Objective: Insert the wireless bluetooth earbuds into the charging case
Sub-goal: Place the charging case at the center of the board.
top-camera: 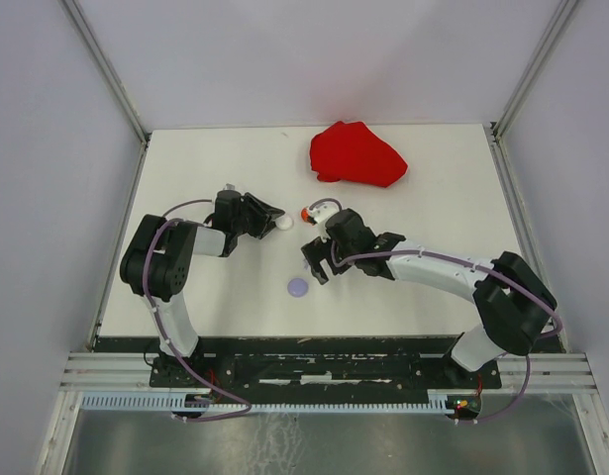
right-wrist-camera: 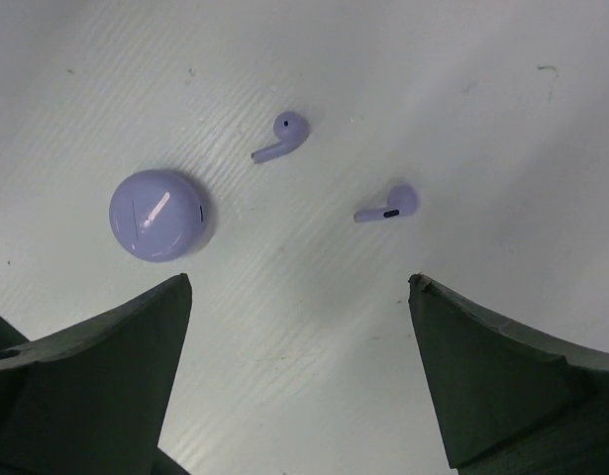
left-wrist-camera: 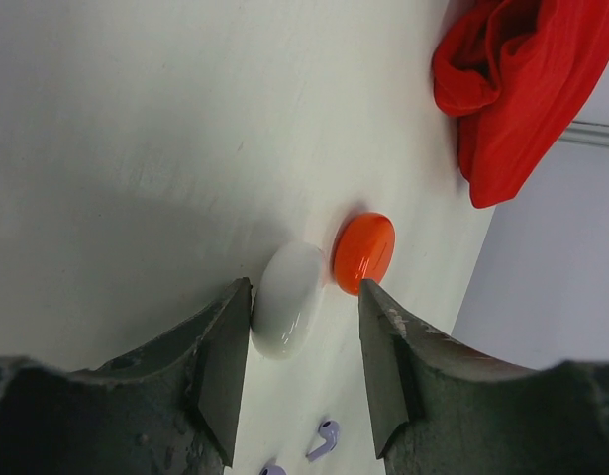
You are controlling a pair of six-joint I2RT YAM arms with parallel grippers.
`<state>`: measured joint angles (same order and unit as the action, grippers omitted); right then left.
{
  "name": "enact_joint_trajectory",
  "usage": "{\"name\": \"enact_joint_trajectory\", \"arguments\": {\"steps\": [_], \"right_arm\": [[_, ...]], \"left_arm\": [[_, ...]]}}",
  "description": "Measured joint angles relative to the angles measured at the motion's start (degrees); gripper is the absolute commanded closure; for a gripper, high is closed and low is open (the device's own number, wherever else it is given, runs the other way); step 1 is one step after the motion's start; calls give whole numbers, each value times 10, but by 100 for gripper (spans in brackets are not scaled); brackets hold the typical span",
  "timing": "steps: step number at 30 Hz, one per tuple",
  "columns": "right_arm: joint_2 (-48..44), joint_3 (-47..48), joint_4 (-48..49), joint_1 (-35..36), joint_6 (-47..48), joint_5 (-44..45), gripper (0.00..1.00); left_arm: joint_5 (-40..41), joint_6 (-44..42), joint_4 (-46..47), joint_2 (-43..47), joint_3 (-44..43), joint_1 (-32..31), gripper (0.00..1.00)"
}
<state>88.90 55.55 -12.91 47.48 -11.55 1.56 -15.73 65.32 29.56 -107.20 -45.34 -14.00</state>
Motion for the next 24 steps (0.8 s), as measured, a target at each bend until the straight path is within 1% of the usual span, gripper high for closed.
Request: {"name": "enact_joint_trajectory", "arguments": {"steps": [5, 9, 15, 18, 24], "right_arm": [[0, -25, -1, 22, -9, 7, 1], [2, -30, -1, 48, -13, 21, 1], [20, -30, -1, 85, -12, 51, 1], [35, -30, -1, 97, -10, 67, 1], [65, -29, -1, 113, -1, 97, 1]], "left_arm": [[7, -5, -11, 2, -2, 0, 41], [14, -24, -50, 23, -9, 0, 41], [32, -58, -111, 80, -20, 3, 37], [31, -67, -125, 109, -19, 11, 36], [16, -71, -142, 173, 9, 50, 35]]}}
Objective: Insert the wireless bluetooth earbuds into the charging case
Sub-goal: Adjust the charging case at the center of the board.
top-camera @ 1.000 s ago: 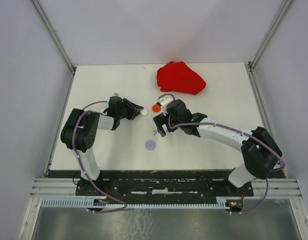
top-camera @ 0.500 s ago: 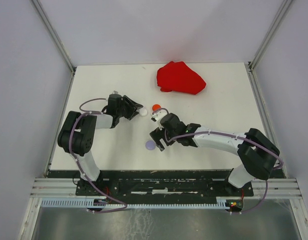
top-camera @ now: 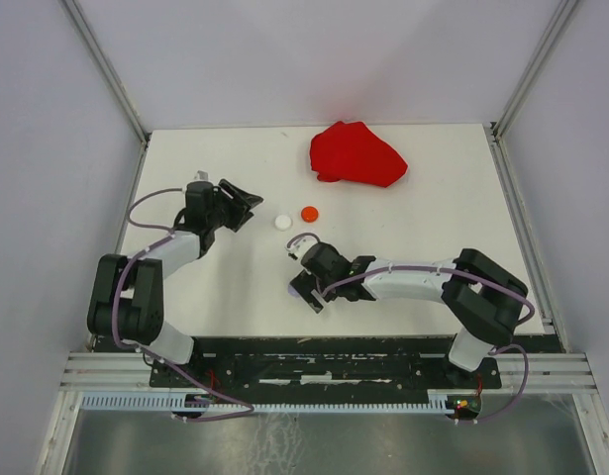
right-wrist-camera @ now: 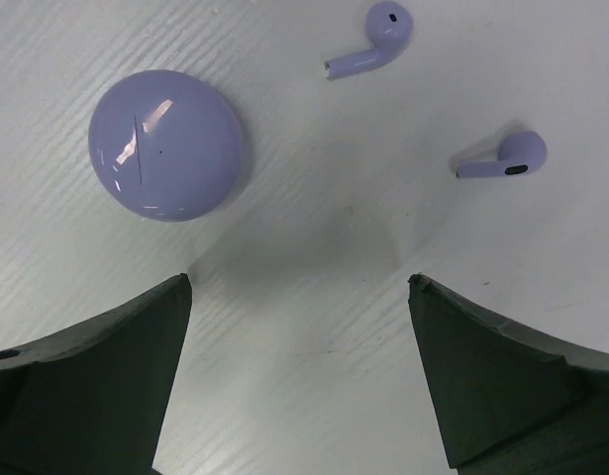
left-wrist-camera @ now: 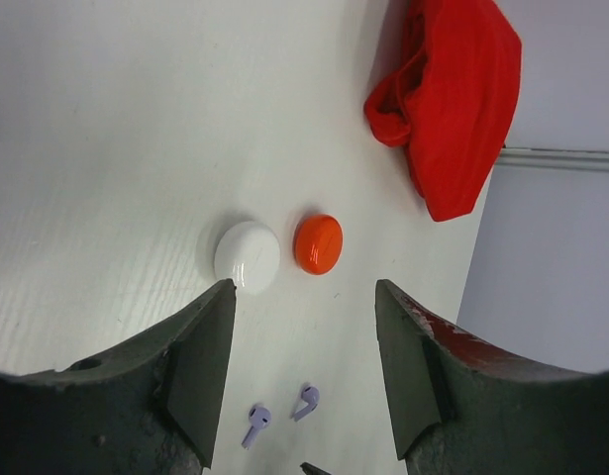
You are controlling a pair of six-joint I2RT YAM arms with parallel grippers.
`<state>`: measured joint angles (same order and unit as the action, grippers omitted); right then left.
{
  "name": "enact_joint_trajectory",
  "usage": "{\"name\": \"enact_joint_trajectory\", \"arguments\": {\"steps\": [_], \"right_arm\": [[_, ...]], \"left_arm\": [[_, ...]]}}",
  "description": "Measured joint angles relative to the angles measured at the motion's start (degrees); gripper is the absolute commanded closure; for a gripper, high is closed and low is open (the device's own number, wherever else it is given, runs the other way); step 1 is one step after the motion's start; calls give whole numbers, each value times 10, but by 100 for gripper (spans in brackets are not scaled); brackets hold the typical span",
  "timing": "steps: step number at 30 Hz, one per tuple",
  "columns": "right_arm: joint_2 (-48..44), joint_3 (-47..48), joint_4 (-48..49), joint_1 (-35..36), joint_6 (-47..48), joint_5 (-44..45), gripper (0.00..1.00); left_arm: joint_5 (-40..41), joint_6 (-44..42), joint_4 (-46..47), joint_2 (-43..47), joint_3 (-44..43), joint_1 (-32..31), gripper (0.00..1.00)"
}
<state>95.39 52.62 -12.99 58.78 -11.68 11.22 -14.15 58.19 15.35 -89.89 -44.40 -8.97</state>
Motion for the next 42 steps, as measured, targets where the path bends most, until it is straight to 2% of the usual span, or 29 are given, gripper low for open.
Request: {"name": "enact_joint_trajectory", "arguments": {"steps": [12, 27, 42], "right_arm": [[54, 45, 12, 25, 21, 31, 1], [112, 113, 24, 26, 54, 71, 1], [146, 157, 28, 16, 80, 67, 1]], "left_arm": [[-27, 0, -31, 129, 17, 72, 33], [-54, 0, -46, 137, 18, 93, 33], [-59, 0, -48, 142, 26, 109, 33]]}}
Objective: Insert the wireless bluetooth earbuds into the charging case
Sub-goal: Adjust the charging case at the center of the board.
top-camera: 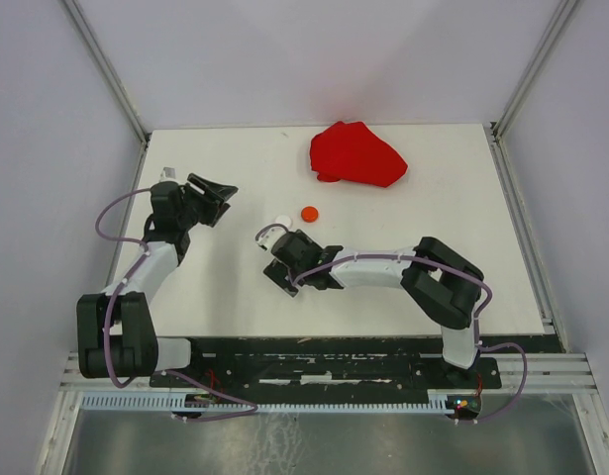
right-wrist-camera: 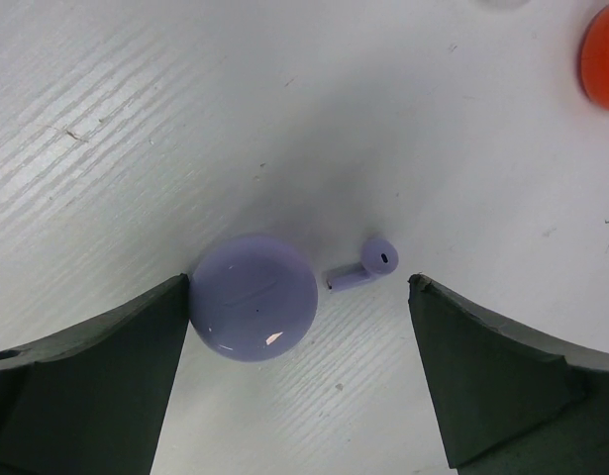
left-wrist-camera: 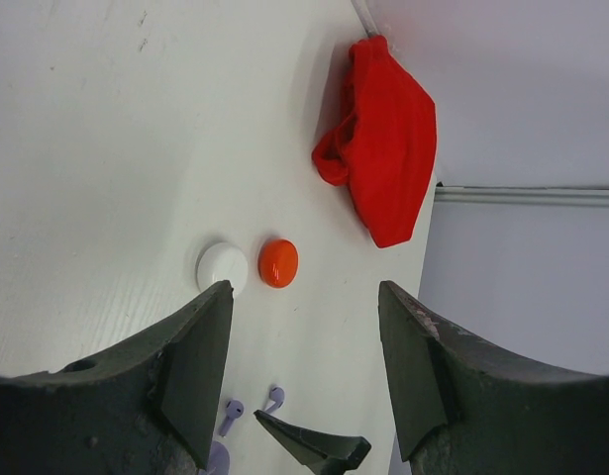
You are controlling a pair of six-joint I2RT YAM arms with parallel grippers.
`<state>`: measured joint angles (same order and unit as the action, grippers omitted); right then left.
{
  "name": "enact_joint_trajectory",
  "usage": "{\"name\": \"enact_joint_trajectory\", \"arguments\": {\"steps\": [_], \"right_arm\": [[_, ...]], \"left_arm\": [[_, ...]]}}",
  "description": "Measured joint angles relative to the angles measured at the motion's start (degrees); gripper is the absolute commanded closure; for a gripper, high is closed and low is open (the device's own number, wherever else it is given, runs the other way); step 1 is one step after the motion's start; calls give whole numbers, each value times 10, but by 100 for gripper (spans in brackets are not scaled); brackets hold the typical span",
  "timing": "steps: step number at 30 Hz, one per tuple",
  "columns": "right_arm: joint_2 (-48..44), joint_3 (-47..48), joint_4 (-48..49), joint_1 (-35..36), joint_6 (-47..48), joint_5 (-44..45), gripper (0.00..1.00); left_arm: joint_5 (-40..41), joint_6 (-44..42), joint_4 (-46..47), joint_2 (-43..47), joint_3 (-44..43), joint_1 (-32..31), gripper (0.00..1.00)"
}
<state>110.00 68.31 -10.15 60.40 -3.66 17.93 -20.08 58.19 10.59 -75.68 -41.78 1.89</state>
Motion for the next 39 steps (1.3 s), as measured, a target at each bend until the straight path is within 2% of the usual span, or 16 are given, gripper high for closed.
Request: {"name": "enact_joint_trajectory", "arguments": {"steps": [17, 39], "right_arm": [[-37, -26, -7, -5, 42, -44, 1], [-61, -54, -19, -10, 55, -34, 1]], "left_arm": [[-6, 0, 2, 0, 12, 5, 33], [-15, 0, 4, 0, 19, 6, 33]]}}
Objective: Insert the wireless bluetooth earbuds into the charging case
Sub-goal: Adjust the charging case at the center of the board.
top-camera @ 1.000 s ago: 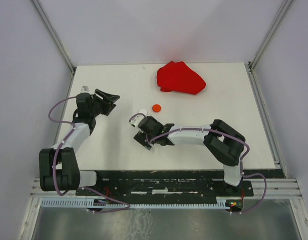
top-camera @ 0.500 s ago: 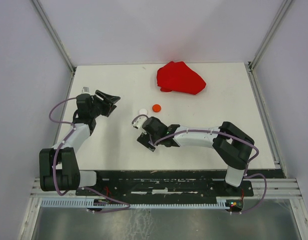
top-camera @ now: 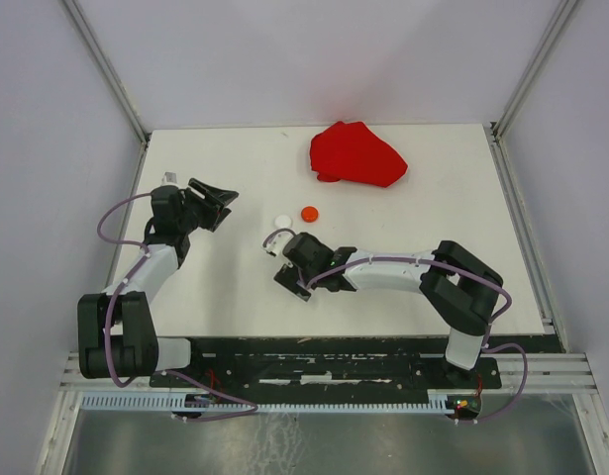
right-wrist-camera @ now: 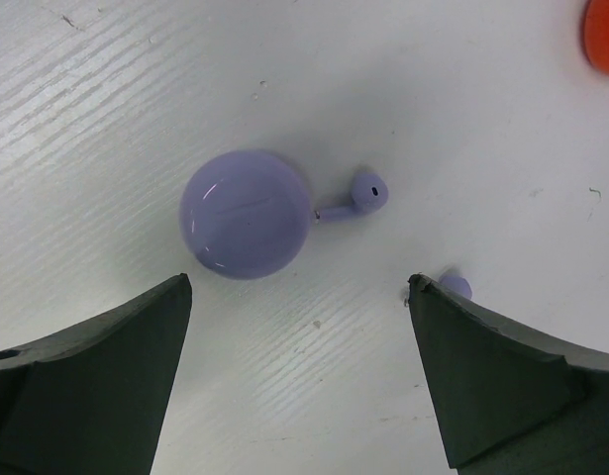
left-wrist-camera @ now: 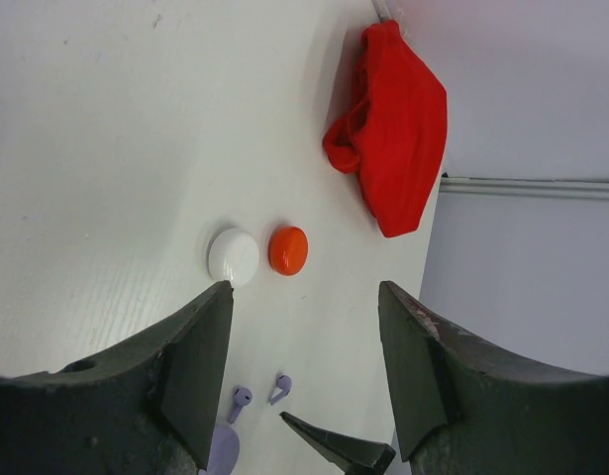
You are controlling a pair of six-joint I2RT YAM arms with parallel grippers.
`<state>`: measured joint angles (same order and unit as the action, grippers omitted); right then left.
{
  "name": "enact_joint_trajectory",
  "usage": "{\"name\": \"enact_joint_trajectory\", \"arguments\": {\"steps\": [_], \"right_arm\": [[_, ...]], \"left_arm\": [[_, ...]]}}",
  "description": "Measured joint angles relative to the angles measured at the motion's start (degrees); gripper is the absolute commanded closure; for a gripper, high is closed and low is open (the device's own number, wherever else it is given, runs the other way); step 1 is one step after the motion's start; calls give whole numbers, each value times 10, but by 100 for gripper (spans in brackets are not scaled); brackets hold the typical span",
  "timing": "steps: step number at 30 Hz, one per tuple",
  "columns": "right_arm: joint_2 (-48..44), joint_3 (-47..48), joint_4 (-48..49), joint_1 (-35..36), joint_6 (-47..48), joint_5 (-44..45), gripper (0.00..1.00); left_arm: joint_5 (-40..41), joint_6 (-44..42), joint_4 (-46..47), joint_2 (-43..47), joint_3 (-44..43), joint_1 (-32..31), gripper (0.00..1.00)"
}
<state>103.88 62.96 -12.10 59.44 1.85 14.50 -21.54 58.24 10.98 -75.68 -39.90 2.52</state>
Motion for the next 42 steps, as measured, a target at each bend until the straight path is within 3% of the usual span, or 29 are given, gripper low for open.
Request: {"name": "enact_joint_trajectory", "arguments": {"steps": [15, 34, 42], "right_arm": [[16, 7, 1, -14, 10, 1, 1], [66, 90, -5, -29, 21, -19, 1], [65, 115, -47, -29, -36, -55, 6]], "left_arm": [[-2, 0, 2, 0, 0, 0, 33], [-12, 0, 3, 0, 0, 8, 33], [-14, 0, 3, 0, 0, 11, 33]]}}
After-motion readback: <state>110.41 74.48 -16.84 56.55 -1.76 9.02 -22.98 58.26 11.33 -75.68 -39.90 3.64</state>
